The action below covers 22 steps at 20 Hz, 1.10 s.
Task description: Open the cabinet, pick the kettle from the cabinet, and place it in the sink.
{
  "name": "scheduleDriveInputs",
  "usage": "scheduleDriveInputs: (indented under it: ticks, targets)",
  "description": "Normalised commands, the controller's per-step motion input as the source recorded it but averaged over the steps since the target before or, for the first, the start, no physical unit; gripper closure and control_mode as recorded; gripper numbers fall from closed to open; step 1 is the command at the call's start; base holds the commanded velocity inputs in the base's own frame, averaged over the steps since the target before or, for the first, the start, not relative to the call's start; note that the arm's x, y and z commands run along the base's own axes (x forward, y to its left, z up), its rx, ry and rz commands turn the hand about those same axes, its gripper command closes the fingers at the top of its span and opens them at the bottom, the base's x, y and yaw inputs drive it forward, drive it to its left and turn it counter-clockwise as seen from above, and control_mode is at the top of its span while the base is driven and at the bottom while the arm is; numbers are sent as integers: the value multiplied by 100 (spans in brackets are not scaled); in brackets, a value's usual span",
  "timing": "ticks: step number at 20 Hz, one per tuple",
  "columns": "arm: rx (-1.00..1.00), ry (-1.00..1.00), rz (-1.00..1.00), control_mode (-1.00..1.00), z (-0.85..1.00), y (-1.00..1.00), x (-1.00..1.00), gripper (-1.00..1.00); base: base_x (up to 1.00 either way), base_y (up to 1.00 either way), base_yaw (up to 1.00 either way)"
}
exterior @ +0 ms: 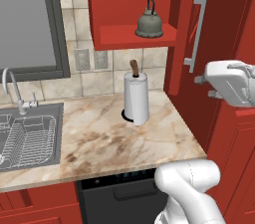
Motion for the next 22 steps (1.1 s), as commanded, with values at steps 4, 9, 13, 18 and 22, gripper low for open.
scheduleDriveInputs:
  ticks: [4,9,13,18,22]
  targets:
    - [0,18,-16,-100,0,30,-23,-100,0,0,0]
    - [0,17,-12,-100,-2,43,0,-100,0,0,0]
    - [4,13,-18,-100,-3,36,27,-100,0,0,0]
    - [8,7,-23,-100,0,24,41,-100,0,0,0]
    - [11,7,-32,-100,-1,24,41,-100,0,0,0]
